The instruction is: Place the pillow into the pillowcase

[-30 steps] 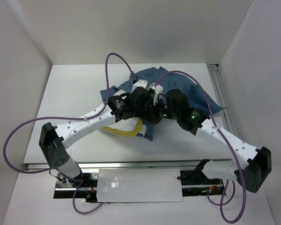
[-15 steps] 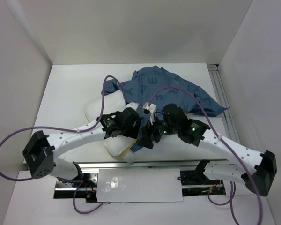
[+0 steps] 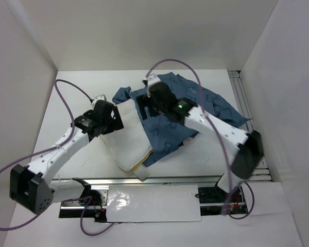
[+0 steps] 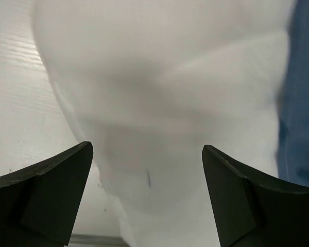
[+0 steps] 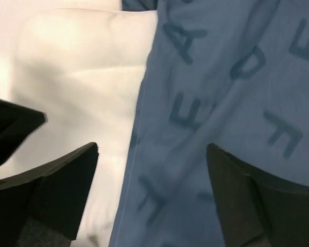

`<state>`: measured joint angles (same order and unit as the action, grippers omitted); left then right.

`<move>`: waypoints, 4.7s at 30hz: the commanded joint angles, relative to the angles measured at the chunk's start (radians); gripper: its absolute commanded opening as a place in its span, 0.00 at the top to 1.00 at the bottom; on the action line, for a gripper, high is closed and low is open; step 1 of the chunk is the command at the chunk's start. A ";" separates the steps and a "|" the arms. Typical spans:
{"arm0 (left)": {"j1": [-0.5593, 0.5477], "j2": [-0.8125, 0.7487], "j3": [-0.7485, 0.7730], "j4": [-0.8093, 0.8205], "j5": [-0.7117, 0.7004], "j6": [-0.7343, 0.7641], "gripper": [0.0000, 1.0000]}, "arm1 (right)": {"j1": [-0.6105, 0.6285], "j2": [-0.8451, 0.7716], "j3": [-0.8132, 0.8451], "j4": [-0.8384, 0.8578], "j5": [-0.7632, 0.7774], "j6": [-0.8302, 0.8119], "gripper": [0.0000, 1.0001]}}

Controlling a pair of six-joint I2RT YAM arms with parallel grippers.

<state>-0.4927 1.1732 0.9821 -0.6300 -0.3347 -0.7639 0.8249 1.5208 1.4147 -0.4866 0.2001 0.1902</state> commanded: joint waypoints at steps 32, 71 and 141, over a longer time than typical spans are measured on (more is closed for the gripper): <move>0.195 0.241 -0.063 0.568 0.345 0.305 1.00 | -0.032 0.778 0.876 0.059 0.175 -0.265 1.00; 0.045 -0.155 -0.401 1.357 0.418 0.440 1.00 | 0.074 0.555 0.809 0.004 -0.573 0.049 1.00; -0.512 0.260 -0.074 0.566 -0.078 0.394 1.00 | -0.316 -0.295 -0.474 0.048 -0.117 0.130 0.06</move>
<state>-1.0412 1.4483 0.8536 -0.1284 -0.4152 -0.3878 0.4595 1.3144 1.0016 -0.3271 0.0113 0.3504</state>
